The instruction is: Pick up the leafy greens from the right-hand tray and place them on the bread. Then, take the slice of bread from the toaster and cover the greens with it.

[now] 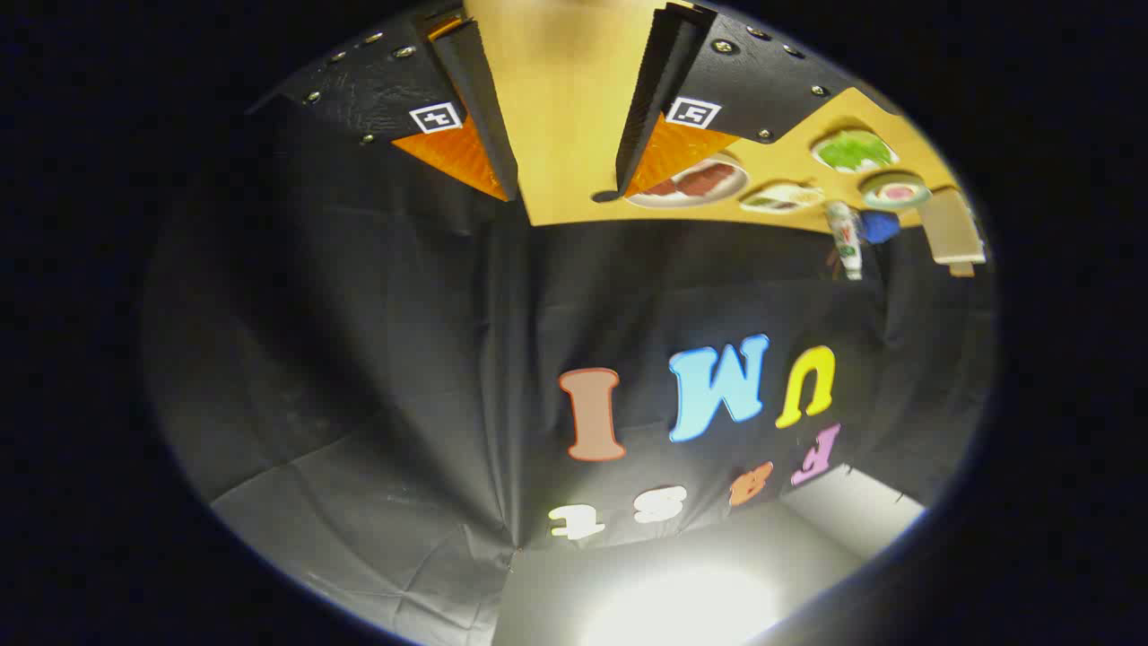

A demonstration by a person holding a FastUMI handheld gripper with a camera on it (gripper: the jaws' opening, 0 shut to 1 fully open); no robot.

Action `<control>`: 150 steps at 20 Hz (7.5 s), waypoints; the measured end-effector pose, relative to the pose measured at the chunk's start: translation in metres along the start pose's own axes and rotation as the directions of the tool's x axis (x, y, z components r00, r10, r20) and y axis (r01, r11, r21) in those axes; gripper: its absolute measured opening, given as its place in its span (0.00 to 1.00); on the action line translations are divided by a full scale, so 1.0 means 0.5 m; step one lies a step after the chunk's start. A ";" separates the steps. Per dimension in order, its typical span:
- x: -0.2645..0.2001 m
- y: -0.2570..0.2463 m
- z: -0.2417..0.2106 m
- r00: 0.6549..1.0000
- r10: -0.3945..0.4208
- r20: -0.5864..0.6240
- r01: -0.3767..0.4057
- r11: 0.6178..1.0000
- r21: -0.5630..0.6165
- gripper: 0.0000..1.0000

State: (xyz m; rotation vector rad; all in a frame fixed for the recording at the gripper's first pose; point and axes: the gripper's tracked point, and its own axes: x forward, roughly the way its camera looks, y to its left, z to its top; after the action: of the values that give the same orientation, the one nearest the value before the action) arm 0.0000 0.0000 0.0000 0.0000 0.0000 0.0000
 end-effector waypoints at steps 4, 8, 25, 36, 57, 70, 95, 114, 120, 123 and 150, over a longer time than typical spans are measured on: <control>-0.051 0.090 0.014 0.997 -0.021 -0.077 0.020 1.000 -0.016 0.68; -0.085 0.175 0.042 0.998 -0.002 -0.064 -0.002 0.998 -0.058 0.68; -0.128 0.454 -0.031 0.965 0.199 -0.169 -0.221 0.967 -0.126 0.68; -0.098 0.551 -0.219 0.868 0.298 -0.398 -0.348 0.936 -0.058 0.68; -0.054 0.568 -0.314 0.803 0.225 -0.553 -0.363 0.919 -0.154 0.66; -0.072 0.593 -0.312 0.784 0.286 -0.551 -0.418 0.899 -0.129 0.00; -0.083 0.760 -0.115 0.838 0.441 -0.320 -0.497 0.860 -0.115 0.00; 0.013 1.006 -0.184 0.744 0.556 -0.370 -0.621 0.781 -0.073 0.00; 0.065 1.056 -0.217 0.742 0.552 -0.379 -0.625 0.775 -0.093 0.00; 0.075 1.069 -0.267 0.724 0.540 -0.429 -0.632 0.769 -0.100 0.00; 0.028 1.013 -0.289 0.749 0.470 -0.467 -0.585 0.800 -0.132 0.59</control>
State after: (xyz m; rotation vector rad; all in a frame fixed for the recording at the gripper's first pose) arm 0.0141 0.5064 -0.1445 -0.2790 0.4316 0.5848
